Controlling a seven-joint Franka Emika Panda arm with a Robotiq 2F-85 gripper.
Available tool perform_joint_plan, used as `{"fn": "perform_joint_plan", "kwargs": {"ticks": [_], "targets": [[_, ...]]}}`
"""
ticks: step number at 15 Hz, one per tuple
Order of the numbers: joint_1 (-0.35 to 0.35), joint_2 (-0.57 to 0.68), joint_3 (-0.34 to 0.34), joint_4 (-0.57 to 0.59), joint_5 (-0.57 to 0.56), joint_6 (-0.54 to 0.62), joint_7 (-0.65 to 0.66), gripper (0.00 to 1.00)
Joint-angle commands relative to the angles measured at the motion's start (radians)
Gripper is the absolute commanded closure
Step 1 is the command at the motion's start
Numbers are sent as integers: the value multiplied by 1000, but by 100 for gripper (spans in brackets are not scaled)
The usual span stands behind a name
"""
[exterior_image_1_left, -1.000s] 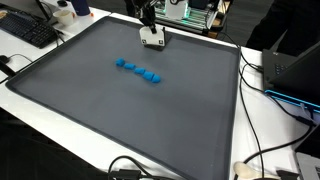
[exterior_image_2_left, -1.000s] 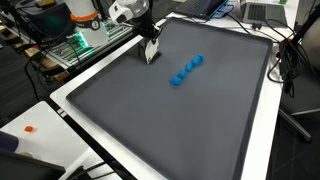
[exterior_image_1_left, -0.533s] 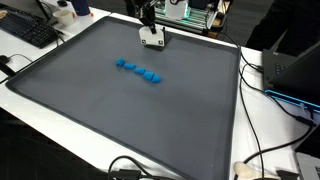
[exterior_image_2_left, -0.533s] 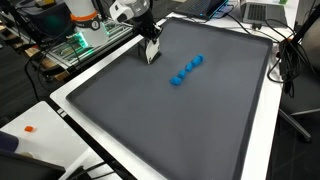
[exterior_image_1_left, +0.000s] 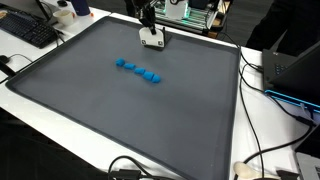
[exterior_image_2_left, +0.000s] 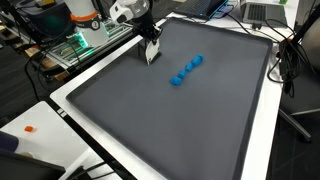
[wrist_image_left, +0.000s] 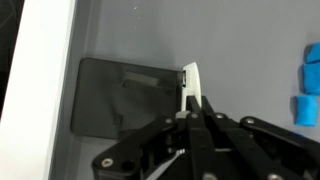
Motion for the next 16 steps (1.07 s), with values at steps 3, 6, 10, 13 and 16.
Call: {"fn": "perform_joint_plan", "kwargs": {"ticks": [3,6,10,13,16], "targets": [[14,11,10,-16,45,45,-1,99],[17,16,13,-14,45,50,0,99],[19,27,16,-11,40,52,5,99],[18,29,16,-11,29,46,13,99],[16,26,14,-11,20,35,10,70]]}}
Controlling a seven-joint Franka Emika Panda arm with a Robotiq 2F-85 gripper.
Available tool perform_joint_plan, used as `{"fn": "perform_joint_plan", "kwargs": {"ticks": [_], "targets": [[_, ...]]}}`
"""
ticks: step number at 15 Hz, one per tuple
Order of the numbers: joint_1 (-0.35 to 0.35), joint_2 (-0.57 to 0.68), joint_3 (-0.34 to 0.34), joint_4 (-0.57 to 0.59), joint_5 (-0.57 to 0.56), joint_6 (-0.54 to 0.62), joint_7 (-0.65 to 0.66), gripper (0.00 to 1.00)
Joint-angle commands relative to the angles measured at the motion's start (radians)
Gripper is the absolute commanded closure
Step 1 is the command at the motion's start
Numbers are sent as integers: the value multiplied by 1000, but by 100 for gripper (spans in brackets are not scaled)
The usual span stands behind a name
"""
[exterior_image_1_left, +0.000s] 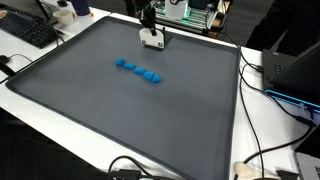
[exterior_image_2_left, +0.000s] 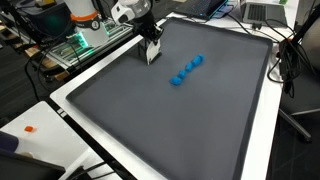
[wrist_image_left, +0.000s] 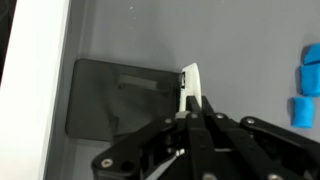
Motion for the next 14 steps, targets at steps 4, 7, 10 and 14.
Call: {"fn": "perform_joint_plan", "kwargs": {"ticks": [4,7,10,14], "targets": [[2,24,4,-11,-3,4,17,52],[1,10,3,-16,-9,8,15,29],[-1,-12,2,-17,-28,-8,24,7],[-7,-30,0,-8,-64,-61,48,0]]}}
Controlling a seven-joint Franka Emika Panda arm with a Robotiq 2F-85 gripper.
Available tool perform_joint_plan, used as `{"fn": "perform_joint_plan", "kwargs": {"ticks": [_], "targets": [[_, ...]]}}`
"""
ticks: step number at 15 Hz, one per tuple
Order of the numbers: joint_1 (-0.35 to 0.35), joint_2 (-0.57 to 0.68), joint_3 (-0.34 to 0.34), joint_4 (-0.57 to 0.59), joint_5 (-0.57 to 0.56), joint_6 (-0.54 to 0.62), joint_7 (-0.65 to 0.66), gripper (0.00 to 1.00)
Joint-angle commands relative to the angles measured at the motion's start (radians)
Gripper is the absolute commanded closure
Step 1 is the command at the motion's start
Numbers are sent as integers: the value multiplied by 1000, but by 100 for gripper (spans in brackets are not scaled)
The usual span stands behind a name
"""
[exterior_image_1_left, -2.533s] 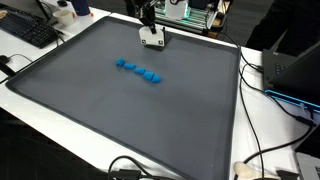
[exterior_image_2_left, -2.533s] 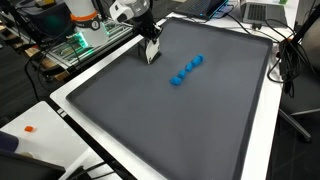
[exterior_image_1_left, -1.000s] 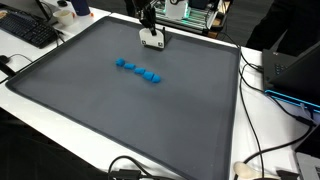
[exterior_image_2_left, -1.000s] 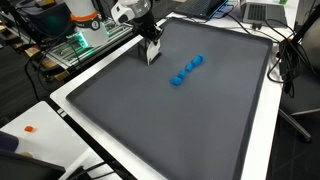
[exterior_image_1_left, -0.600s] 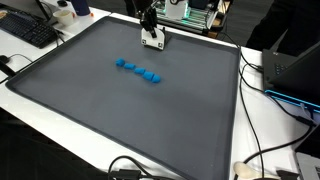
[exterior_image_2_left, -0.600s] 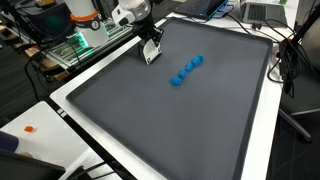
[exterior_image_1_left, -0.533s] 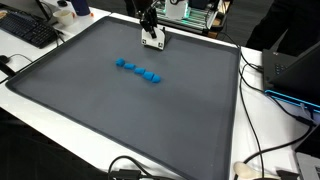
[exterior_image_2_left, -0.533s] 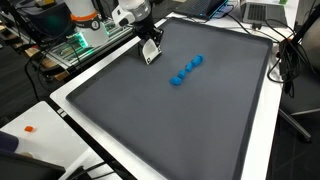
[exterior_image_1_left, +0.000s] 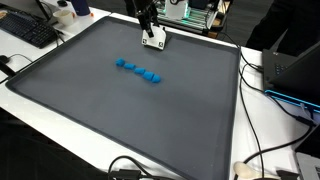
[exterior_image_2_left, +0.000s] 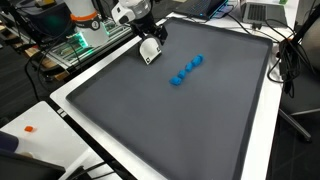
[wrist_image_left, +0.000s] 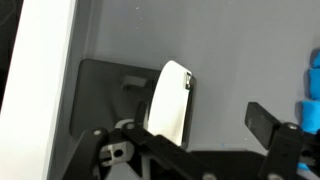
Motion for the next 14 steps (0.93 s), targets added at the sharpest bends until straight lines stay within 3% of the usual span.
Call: {"fn": "perform_joint_plan", "kwargs": {"ticks": [1,9,14], "targets": [[-9,-44,-2,-7,-66,-63,57,0],[-24,-117,7,55,-278,-205,188,0],[-18,-96,26,173,-490,-254,94,0]]}}
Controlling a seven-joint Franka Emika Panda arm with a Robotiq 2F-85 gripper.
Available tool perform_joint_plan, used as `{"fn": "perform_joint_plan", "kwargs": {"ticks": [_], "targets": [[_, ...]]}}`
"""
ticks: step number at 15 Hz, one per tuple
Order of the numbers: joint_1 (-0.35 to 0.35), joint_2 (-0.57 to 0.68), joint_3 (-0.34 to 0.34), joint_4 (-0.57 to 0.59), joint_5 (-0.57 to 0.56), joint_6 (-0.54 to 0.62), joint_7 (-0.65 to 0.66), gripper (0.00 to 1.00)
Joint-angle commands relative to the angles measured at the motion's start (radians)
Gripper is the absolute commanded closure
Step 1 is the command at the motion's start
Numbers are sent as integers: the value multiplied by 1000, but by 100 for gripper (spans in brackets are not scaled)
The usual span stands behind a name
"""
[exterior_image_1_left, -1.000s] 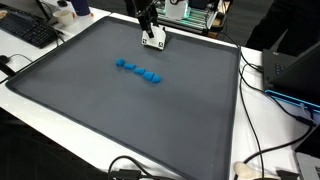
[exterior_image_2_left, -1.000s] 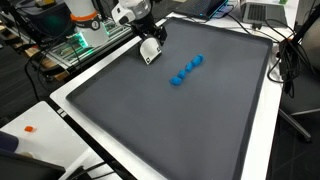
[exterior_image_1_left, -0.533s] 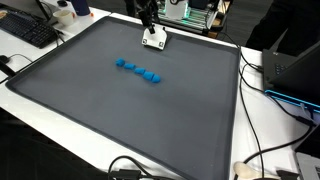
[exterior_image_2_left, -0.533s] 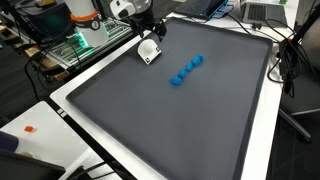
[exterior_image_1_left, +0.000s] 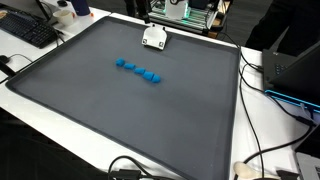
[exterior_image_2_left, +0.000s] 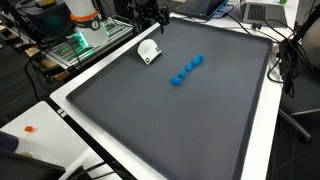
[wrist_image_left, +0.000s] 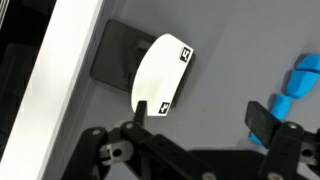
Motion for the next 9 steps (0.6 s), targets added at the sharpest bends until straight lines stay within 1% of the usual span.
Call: {"fn": "perform_joint_plan", "kwargs": {"ticks": [1,5,9], "targets": [[-2,22,21,85,-128,-57,-66,0],[15,59,33,161,-192,-46,-211,0],[32,105,35,222,-176,-25,-419,0]]}}
